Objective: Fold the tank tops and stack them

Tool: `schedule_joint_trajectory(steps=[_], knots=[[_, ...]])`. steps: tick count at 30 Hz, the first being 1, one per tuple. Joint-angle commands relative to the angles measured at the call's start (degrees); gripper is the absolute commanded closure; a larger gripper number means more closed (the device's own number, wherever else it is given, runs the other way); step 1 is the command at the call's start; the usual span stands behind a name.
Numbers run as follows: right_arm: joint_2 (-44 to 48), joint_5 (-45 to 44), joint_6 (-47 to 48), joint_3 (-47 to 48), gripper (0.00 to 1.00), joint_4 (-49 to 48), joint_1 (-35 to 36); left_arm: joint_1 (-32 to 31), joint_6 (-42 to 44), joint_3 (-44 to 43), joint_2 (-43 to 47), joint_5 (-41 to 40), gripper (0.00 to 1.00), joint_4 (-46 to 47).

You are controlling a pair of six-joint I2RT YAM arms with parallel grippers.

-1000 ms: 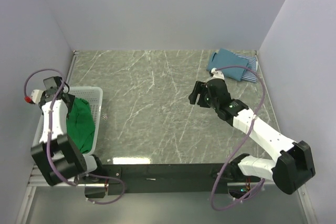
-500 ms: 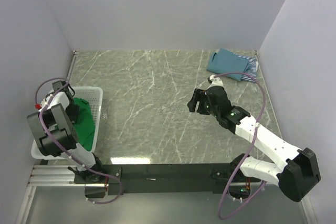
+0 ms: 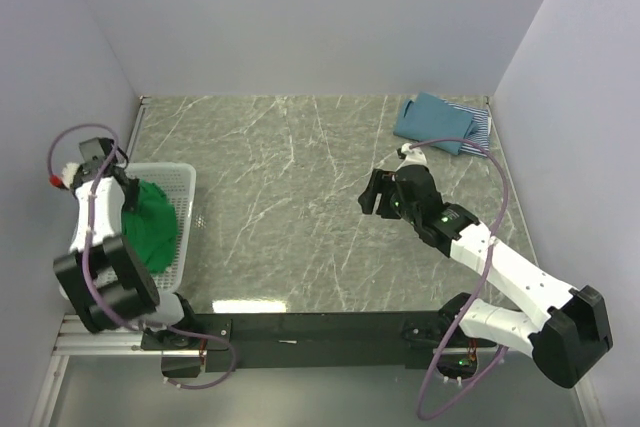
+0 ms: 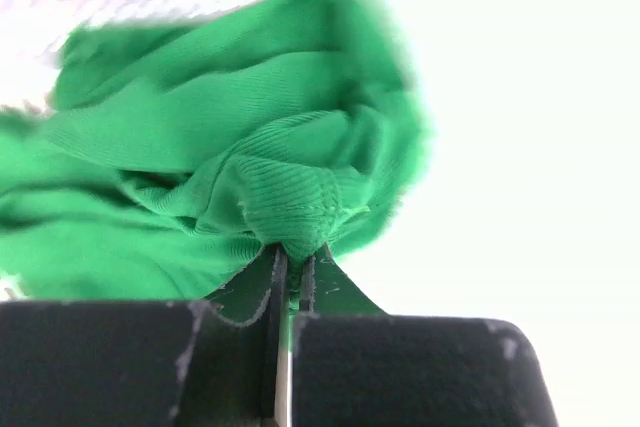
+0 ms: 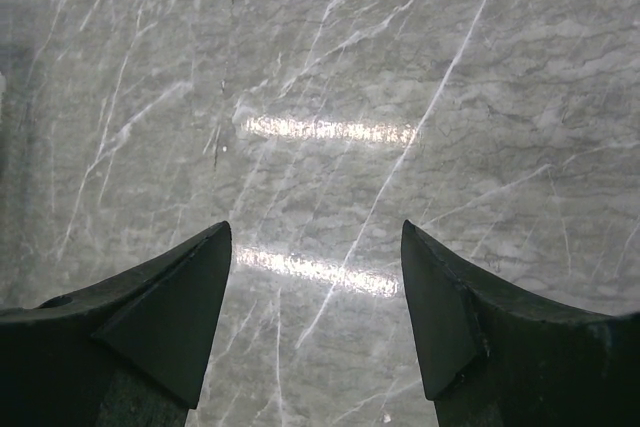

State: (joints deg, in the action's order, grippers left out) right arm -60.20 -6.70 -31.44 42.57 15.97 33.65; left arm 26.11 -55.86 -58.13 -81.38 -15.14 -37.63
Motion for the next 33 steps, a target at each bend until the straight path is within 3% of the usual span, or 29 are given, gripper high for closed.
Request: schedule_joint_trajectory(steps=[1,4,7,11,15,17,19,20,21,22,27,30,33], knots=[[1.93,-1.56,0.94,2.78,0.25,0.11,0.45,-0.09,5.13,-7.85,10.16,5.37,0.99,2.82],[2.55,-1.74,1.29,4.01,0.25,0.73,0.54,-2.81,6.81,-13.05,15.97,8.62,0.99,3.78],[3.16,-2.79,1.99,5.42,0.25,1.69,0.54,-9.47,7.69,-19.53,19.50,11.01,0.99,5.02],[4.74,-5.25,3.05,8.05,0.25,3.54,0.45,-27.63,10.50,-30.89,19.51,4.94,0.99,4.49],[7.20,-7.62,3.14,8.94,0.25,4.95,0.45,-38.48,11.12,-37.23,18.63,4.68,1.00,3.44],[9.22,-8.77,3.05,8.76,0.25,5.48,0.45,-44.18,11.56,-36.45,18.89,5.37,0.99,3.87],[11.24,-9.56,2.88,8.24,0.25,5.57,0.54,-47.01,12.26,-32.52,18.89,9.30,0.93,5.19],[11.77,-9.82,2.79,7.71,0.24,5.57,0.45,-48.94,12.52,-30.57,18.63,10.73,0.88,6.07],[12.39,-10.09,2.61,7.27,0.24,5.39,0.45,-49.48,12.61,-28.38,18.20,12.22,0.72,7.73],[12.91,-10.26,2.61,6.92,0.23,4.87,0.45,-49.66,12.35,-24.01,17.06,13.37,0.64,8.44],[10.82,-9.04,2.09,4.46,0.22,4.16,0.45,-49.40,11.21,-15.62,10.04,14.26,0.38,10.82],[8.97,-5.70,1.13,0.86,0.22,1.62,0.54,-49.31,10.24,-13.95,8.18,13.03,0.32,11.26],[6.34,-4.11,-0.02,-3.80,0.22,-2.16,1.77,-49.31,8.58,-10.01,9.13,12.14,0.38,11.70]])
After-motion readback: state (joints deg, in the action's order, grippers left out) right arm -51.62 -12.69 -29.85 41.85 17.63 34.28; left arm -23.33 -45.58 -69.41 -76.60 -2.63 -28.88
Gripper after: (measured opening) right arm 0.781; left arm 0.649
